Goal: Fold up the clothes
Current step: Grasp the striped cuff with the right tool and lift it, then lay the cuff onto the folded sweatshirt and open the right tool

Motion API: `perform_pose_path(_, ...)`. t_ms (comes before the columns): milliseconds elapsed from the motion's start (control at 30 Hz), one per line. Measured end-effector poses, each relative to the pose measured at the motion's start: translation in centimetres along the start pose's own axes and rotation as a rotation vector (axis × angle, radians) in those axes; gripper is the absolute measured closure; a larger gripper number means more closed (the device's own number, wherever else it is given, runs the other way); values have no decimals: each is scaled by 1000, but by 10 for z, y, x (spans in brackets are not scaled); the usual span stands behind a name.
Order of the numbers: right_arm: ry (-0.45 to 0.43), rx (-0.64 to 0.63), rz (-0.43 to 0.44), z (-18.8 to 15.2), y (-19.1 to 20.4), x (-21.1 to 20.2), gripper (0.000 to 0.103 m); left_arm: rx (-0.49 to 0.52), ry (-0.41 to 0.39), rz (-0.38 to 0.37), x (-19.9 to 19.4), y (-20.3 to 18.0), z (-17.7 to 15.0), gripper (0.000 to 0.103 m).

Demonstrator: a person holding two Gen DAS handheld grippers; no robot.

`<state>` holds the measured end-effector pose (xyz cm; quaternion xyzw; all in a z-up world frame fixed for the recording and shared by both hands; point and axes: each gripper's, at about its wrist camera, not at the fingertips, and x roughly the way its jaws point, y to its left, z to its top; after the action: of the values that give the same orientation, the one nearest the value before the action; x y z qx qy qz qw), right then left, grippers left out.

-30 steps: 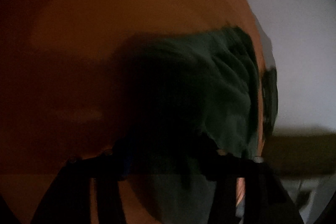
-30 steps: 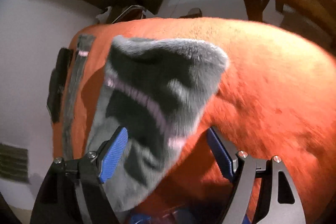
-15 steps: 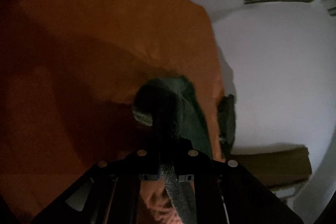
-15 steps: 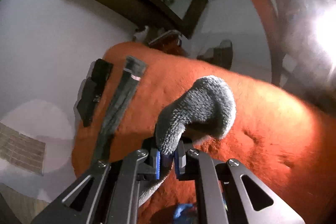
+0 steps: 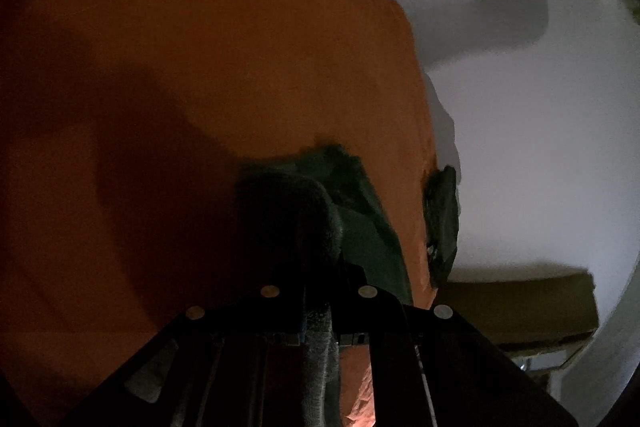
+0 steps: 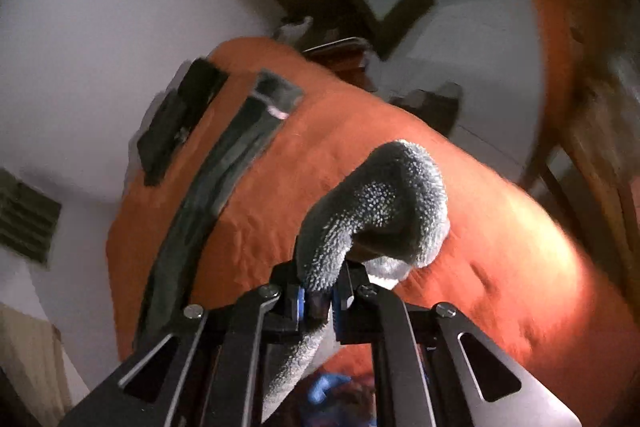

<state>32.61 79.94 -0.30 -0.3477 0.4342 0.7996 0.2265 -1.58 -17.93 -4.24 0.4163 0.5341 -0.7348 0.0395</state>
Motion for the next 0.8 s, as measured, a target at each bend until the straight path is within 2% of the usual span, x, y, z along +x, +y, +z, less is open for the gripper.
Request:
perform_pose_path(333, 84, -23, -82, 191, 101, 109, 95, 77, 62, 190, 85, -139, 39, 93)
perform_pose_path(400, 101, -54, -124, 221, 121, 146, 95, 107, 55, 224, 111, -166, 46, 93)
perform_pose_path(467, 120, -81, -168, 235, 133, 177, 95, 142, 30, 250, 141, -186, 53, 93)
perform_pose_path(567, 159, -82, -225, 253, 146, 227, 95, 99, 32, 294, 188, -184, 66, 93)
perform_pose_path(667, 195, -72, -265, 262, 154, 274, 95, -8, 41, 335, 227, -156, 80, 93)
perform_pose_path(800, 220, -102, -286, 274, 168, 319, 95, -32, 48, 337, 257, -143, 93, 93)
